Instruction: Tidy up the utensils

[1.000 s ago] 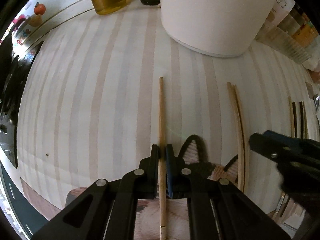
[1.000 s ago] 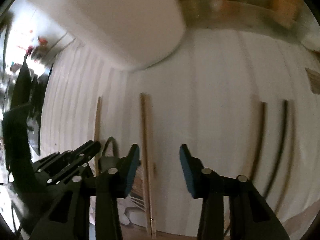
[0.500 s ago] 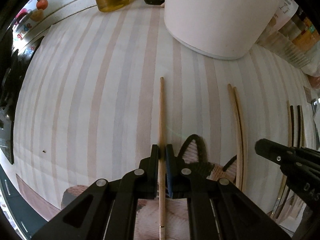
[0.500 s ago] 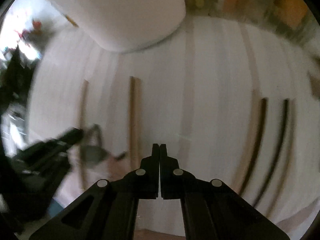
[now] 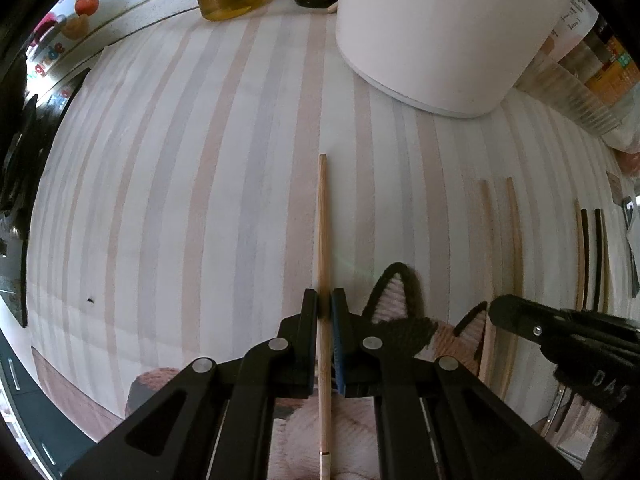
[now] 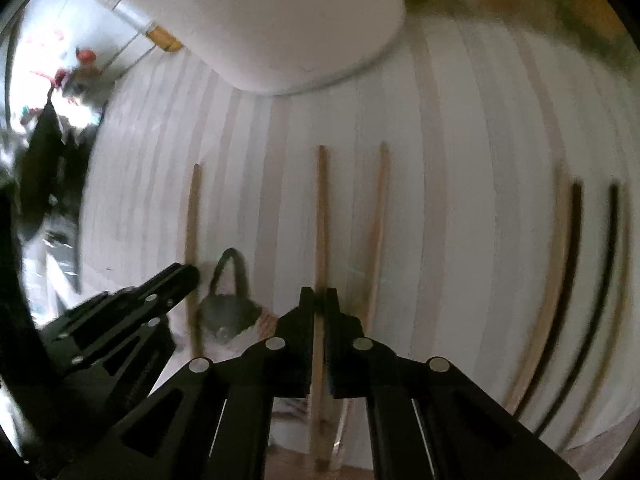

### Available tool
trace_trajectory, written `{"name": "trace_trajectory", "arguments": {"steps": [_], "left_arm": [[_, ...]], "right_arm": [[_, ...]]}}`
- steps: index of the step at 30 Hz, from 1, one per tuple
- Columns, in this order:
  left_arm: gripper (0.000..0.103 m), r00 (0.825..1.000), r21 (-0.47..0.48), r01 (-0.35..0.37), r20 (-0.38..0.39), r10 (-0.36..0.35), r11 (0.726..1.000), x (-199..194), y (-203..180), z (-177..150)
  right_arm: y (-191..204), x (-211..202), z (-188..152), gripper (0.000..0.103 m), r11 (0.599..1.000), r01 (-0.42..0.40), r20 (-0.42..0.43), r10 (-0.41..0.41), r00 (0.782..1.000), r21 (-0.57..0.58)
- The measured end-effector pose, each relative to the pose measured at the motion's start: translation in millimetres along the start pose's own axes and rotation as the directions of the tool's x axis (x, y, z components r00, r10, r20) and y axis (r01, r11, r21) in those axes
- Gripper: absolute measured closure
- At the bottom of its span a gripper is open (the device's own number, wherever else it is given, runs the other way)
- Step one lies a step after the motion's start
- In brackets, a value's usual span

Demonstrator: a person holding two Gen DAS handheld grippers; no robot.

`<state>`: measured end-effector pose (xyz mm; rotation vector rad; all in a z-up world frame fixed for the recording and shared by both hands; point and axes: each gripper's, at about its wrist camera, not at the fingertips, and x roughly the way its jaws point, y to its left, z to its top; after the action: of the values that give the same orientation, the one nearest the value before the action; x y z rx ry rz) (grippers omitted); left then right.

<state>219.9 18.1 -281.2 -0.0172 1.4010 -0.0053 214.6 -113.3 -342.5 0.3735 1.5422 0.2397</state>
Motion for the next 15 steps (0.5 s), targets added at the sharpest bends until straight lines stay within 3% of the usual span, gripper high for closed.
{"name": "trace_trajectory", "arguments": {"steps": [3,6,15], "left_arm": [[0.098,1.000,0.000,0.000,-0.001,0.000,1.000,-0.1,-0.1,0.6],[0.098,1.000,0.003,0.000,-0.001,0.000,1.000,-1.2,0.5,1.2],[0.098,1.000,0.002,0.000,-0.002,0.000,1.000,1.7,-3.3,2.5]], "right_arm": [[-15.1,-0.8,-3.5,0.099,0.998,-0.037,-0.005,0.038,0.999,0.043],[-19.3,-3.8,-8.0,0.099,0.999,-0.013,0.010,0.012,1.000,0.048],[-0.8,-1.3,4.4,0.098,1.000,-0.023,0.027,0.023,0.999,0.002]]}}
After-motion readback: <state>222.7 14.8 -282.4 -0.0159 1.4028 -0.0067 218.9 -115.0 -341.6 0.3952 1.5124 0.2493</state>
